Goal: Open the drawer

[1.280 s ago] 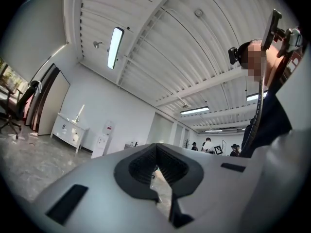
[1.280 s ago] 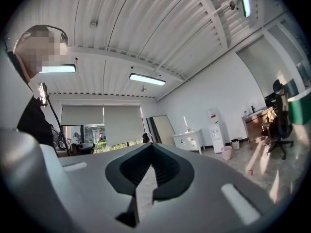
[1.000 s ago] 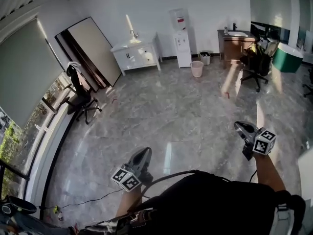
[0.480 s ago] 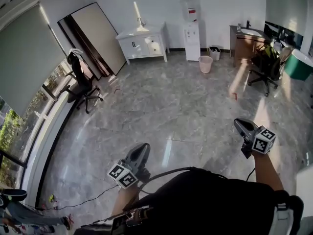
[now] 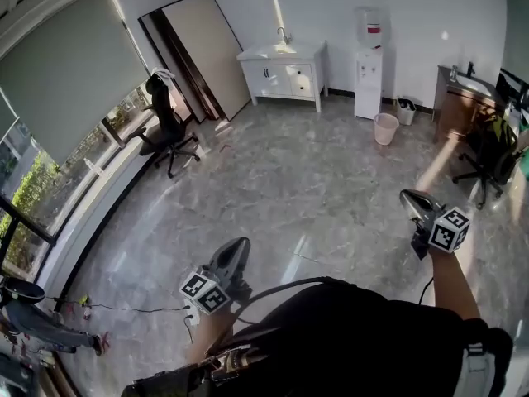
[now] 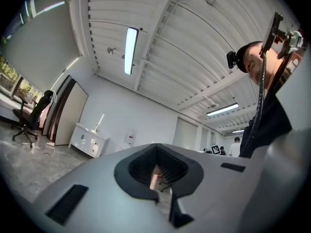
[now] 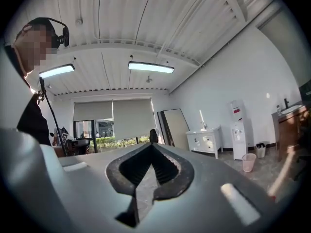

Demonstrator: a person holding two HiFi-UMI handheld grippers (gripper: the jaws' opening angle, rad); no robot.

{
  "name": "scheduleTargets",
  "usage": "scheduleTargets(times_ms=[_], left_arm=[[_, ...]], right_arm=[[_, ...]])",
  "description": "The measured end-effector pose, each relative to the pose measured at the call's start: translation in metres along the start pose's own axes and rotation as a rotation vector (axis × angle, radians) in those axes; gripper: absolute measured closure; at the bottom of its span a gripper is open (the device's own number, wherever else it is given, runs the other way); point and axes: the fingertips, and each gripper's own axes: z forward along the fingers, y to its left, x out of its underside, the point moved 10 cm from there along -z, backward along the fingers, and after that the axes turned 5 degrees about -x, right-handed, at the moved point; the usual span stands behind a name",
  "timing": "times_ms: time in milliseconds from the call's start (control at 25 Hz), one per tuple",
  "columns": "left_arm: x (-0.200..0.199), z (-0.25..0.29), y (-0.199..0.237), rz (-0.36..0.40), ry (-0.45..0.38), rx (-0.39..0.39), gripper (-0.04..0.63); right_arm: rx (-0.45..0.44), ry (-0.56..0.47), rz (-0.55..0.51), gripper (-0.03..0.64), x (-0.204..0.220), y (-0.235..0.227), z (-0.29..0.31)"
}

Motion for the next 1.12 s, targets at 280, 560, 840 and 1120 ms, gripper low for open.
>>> scheduleTargets(times_ms=[280, 560, 840, 1120], left_arm=[[-0.001, 0.056, 0.026, 0.02, 0.018, -0.022, 0.595], [0.008, 0.119, 0.09, -0.011, 0.04, 0.041, 0.595], [-0.023, 0.202, 0.2, -0.038, 0.054, 0.158, 0.595], [-0.062, 0.267, 0.318, -0.024, 0.086, 0.255, 0.595]], right_arm=[[-0.021, 0.011, 0.043, 0.615, 0.019, -0.061, 0.038], [0.064, 0.028, 0.069, 0.615, 0.033, -0.101, 0.071], [0.175, 0.006, 0.053, 0.615, 0.012, -0.124, 0.155], [0.261, -0.014, 0.037, 0.615, 0.006, -0.139, 0.259]])
